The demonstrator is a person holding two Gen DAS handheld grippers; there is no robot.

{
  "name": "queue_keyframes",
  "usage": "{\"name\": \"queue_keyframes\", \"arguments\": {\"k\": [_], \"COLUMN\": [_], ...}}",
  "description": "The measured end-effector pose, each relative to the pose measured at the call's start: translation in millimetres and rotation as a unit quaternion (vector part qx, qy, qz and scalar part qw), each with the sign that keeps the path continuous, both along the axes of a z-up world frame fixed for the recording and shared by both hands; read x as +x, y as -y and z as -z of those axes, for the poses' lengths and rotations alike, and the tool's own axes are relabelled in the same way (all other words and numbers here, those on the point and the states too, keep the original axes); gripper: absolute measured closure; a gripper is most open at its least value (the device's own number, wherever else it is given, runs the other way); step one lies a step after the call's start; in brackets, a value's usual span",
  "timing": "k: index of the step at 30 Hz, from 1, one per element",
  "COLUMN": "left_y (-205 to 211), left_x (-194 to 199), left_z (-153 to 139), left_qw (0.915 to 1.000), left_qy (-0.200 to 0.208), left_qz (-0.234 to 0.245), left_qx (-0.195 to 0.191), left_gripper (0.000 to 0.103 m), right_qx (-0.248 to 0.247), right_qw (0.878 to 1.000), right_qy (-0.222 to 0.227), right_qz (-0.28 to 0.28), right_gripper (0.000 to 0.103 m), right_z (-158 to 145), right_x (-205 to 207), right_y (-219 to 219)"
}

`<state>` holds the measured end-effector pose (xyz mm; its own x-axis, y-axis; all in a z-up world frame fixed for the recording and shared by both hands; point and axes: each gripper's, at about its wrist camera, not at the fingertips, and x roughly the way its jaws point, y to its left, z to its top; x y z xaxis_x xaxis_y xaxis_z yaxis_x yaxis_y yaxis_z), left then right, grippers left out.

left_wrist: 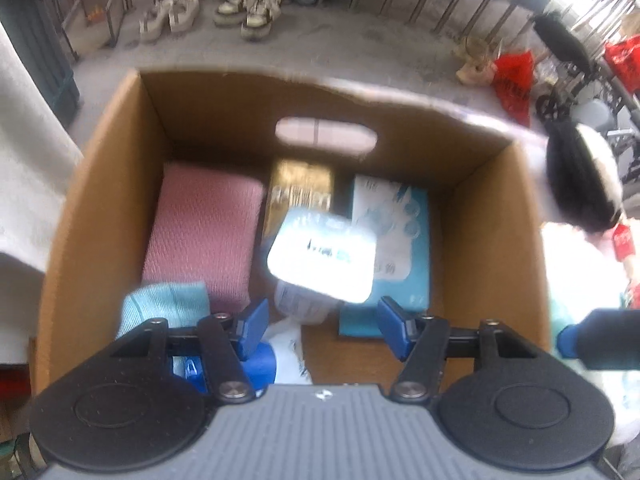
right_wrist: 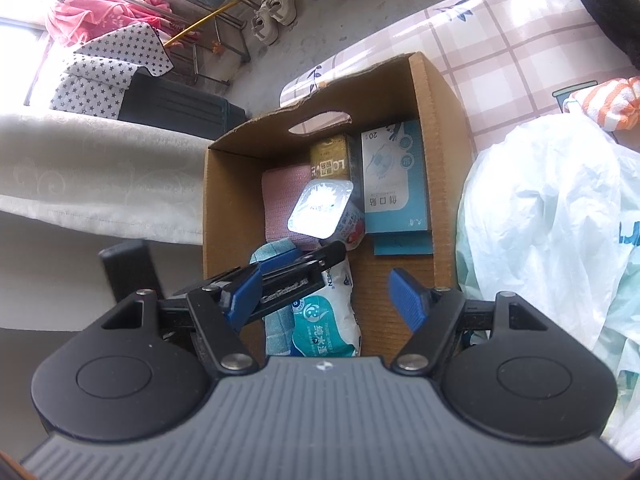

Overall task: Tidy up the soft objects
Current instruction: 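Lower the yogurt cup with the left tool while the right tool lowers the wipes pack into the box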

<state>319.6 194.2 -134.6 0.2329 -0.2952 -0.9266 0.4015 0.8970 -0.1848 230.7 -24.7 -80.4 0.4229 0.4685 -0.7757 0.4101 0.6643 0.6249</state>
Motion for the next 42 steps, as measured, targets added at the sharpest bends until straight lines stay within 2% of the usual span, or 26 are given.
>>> {"name": "queue_keyframes", "arguments": {"k": [4, 6, 8, 11, 13, 18, 24, 26, 31, 32, 34, 35, 38, 42], "left_y": [11, 25, 38, 50, 52, 45, 24, 21, 14, 13, 15, 16, 23, 34], "left_x": [6, 14, 24, 38, 44, 48, 31, 26, 25, 26, 25, 24, 17, 6], "left_z": [-12, -9, 0, 16, 22, 25, 24, 32, 36, 36, 32, 28, 12, -8], "left_qw": [0.9994, 0.9993, 0.9989, 0.9972, 0.9963, 0.9973, 0.9999, 0.9997, 0.9991, 0.9989, 0.9985, 0.9986, 0.9986, 0.9963], "left_qy": [0.035, 0.034, 0.02, -0.008, -0.019, -0.031, -0.012, -0.022, -0.031, -0.034, -0.037, -0.033, -0.011, 0.006], "left_qz": [0.001, 0.012, 0.028, 0.042, 0.043, 0.033, 0.007, -0.001, -0.023, -0.026, -0.026, -0.026, -0.02, -0.017], "left_qx": [-0.008, 0.011, 0.03, 0.062, 0.072, 0.057, 0.005, 0.013, 0.014, 0.02, 0.03, 0.034, 0.048, 0.084], "left_gripper": [0.036, 0.035, 0.026, 0.028, 0.034, 0.038, 0.038, 0.041, 0.04, 0.039, 0.029, 0.024, 0.017, 0.017], "right_qx": [-0.004, -0.005, -0.005, -0.004, -0.004, -0.001, 0.001, 0.003, 0.002, 0.003, 0.003, 0.004, 0.006, 0.012], "right_qw": [1.0, 1.0, 1.0, 1.0, 1.0, 1.0, 1.0, 1.0, 1.0, 1.0, 1.0, 1.0, 1.0, 0.999], "right_qy": [0.004, 0.004, 0.004, 0.001, 0.0, -0.004, -0.006, -0.008, -0.01, -0.01, -0.01, -0.009, -0.003, 0.002], "right_qz": [0.005, 0.008, 0.01, 0.016, 0.02, 0.028, 0.031, 0.03, 0.027, 0.027, 0.027, 0.027, 0.03, 0.033], "right_gripper": [0.033, 0.033, 0.033, 0.033, 0.033, 0.033, 0.033, 0.033, 0.033, 0.033, 0.033, 0.033, 0.033, 0.032], "right_z": [-4, -4, -4, -3, -2, 1, 5, 6, 7, 7, 6, 6, 2, -2], "right_x": [-4, -6, -8, -12, -15, -18, -19, -19, -19, -20, -20, -21, -25, -34], "right_y": [4, 6, 8, 10, 12, 14, 17, 17, 18, 18, 19, 19, 22, 28]}}
